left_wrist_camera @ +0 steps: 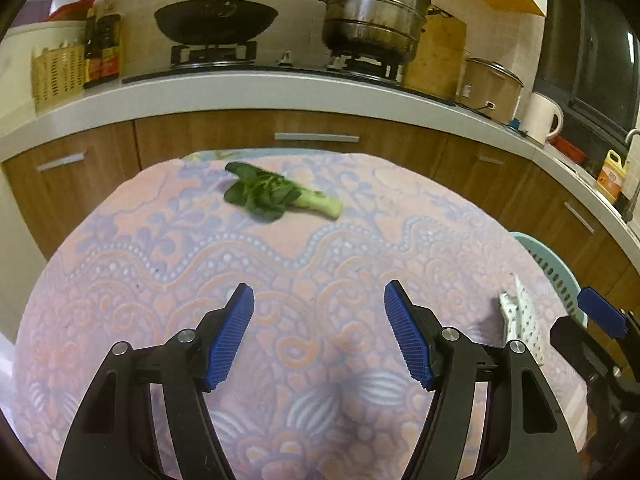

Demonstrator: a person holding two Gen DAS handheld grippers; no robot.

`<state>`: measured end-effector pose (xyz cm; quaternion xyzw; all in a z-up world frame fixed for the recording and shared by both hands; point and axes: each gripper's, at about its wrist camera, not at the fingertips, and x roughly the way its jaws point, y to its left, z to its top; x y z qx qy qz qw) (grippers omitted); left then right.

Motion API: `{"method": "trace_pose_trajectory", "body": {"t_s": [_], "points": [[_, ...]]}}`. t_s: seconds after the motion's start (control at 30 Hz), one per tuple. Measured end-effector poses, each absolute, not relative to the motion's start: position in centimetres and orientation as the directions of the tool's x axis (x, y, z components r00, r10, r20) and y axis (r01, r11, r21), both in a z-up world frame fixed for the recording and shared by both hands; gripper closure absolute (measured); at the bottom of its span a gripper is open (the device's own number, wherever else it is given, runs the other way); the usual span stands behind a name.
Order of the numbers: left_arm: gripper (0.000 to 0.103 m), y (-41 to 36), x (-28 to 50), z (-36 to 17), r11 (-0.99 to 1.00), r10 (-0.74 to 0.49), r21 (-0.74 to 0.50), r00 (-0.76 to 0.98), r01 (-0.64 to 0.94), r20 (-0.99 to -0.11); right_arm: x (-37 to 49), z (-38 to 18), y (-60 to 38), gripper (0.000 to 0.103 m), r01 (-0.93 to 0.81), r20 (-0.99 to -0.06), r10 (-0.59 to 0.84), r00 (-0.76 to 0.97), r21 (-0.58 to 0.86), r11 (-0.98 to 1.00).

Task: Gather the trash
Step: 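Move both tools back over the table toward the white heart-print napkin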

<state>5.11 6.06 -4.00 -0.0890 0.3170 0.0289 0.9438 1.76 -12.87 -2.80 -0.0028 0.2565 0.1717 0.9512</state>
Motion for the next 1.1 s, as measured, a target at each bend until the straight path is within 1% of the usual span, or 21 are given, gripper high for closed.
{"method": "trace_pose_trajectory", "body": {"t_s": [0.07, 0.17, 0.27, 0.43, 0.57, 0.7, 0.77, 0.83, 0.9, 0.97, 1.0, 1.03, 1.1], "points": [[0.035, 6.4, 4.7, -3.7, 0.981, -0.007, -0.163, 0.815, -0.107, -0.579, 2.0, -3.0, -13.0, 0.028, -0.329, -0.496, 0.331, 0.802, 0.094, 0.94], [0.032, 6.7, 4.6, -3.8, 0.977, -0.01, -0.18, 0.817, -0.115, -0.576, 2.3, -3.0, -13.7, 0.022, -0.319, -0.488, 0.339, 0.804, 0.128, 0.939], [0.032, 6.6, 4.3, -3.8, 0.978, -0.004, -0.175, 0.823, -0.116, -0.568, 2.6, -3.3, -14.2, 0.021, -0.309, -0.496, 0.346, 0.796, 0.159, 0.938], [0.03, 6.9, 4.2, -3.8, 0.974, -0.002, -0.188, 0.823, -0.128, -0.568, 1.9, -3.2, -13.4, 0.016, -0.306, -0.48, 0.321, 0.817, 0.111, 0.946], [0.03, 7.2, 4.1, -3.9, 0.971, 0.0, -0.198, 0.823, -0.137, -0.568, 1.3, -3.1, -12.7, 0.016, -0.309, -0.466, 0.304, 0.831, 0.067, 0.949], [0.03, 7.4, 3.8, -3.8, 0.968, 0.004, -0.206, 0.828, -0.145, -0.561, 1.2, -3.1, -13.1, 0.016, -0.301, -0.457, 0.303, 0.836, 0.078, 0.95], [0.03, 8.1, 3.6, -3.7, 0.959, -0.021, -0.247, 0.83, -0.142, -0.558, 1.5, -3.0, -13.5, 0.016, -0.298, -0.458, 0.31, 0.834, 0.099, 0.949], [0.03, 9.5, 3.6, -3.9, 0.933, -0.067, -0.328, 0.825, -0.148, -0.562, 1.7, -3.1, -13.9, 0.016, -0.297, -0.46, 0.317, 0.829, 0.116, 0.948], [0.031, 10.7, 4.1, -4.1, 0.91, -0.104, -0.381, 0.803, -0.16, -0.586, 1.8, -3.1, -14.1, 0.016, -0.296, -0.463, 0.322, 0.826, 0.13, 0.946], [0.032, 11.2, 5.1, -3.7, 0.915, -0.111, -0.368, 0.772, -0.167, -0.625, 1.9, -3.1, -14.5, 0.016, -0.293, -0.462, 0.328, 0.824, 0.148, 0.945], [0.032, 11.2, 5.8, -3.1, 0.928, -0.108, -0.341, 0.762, -0.154, -0.638, 1.9, -3.1, -14.7, 0.016, -0.29, -0.461, 0.33, 0.824, 0.158, 0.944], [0.031, 11.0, 6.3, -2.5, 0.936, -0.104, -0.322, 0.761, -0.143, -0.64, 2.1, -3.1, -15.1, 0.016, -0.286, -0.46, 0.334, 0.823, 0.174, 0.942], [0.024, 10.8, 8.1, -1.4, 0.951, -0.092, -0.283, 0.757, -0.127, -0.647, 2.2, -3.1, -15.3, 0.016, -0.277, -0.461, 0.337, 0.821, 0.194, 0.941]]}}
